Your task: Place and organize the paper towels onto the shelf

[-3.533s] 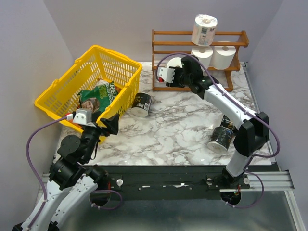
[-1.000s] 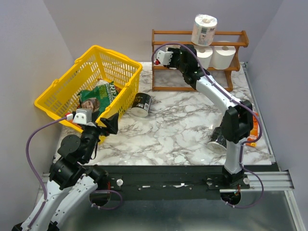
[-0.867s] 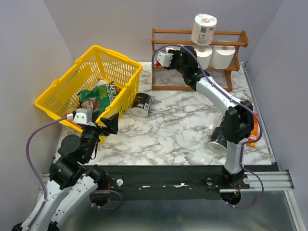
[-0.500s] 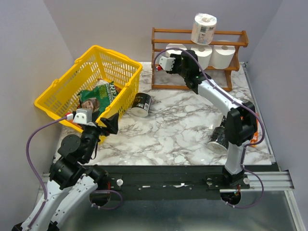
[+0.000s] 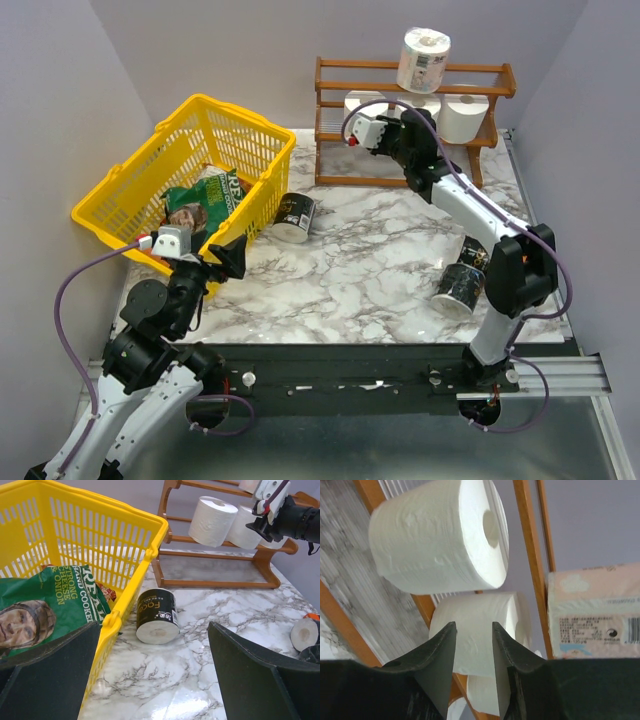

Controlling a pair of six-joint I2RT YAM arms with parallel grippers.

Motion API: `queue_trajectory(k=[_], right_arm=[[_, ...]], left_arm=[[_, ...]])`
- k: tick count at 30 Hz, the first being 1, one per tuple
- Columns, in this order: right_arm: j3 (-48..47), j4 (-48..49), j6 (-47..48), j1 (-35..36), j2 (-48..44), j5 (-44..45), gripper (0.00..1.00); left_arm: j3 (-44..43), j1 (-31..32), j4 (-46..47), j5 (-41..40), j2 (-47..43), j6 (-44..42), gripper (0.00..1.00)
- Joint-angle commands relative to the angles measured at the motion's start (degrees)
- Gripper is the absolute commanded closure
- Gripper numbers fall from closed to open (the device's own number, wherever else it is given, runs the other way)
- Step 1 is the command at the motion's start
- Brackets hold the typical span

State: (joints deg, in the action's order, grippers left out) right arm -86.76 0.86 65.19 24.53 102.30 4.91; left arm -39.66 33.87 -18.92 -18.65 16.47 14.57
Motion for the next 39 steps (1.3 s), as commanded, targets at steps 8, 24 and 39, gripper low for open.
queue_trajectory(k=[8, 24, 39], right_arm=[[2.3, 3.4, 0.5, -6.6, 1.2, -1.2, 0.59], [1.6, 8.2, 1.2, -8.3, 5.7, 0.3, 0.59], [7.7, -0.7, -30.6, -1.3, -10.3, 2.5, 0.51]], left_arm=[[0.3, 0.0, 0.9, -1.5, 0.9, -0.5, 0.01], [0.4, -0.3, 1.1, -2.4, 2.2, -0.9, 0.01], [0.3, -0.8, 1.3, -1.6, 1.7, -0.8, 0.01]])
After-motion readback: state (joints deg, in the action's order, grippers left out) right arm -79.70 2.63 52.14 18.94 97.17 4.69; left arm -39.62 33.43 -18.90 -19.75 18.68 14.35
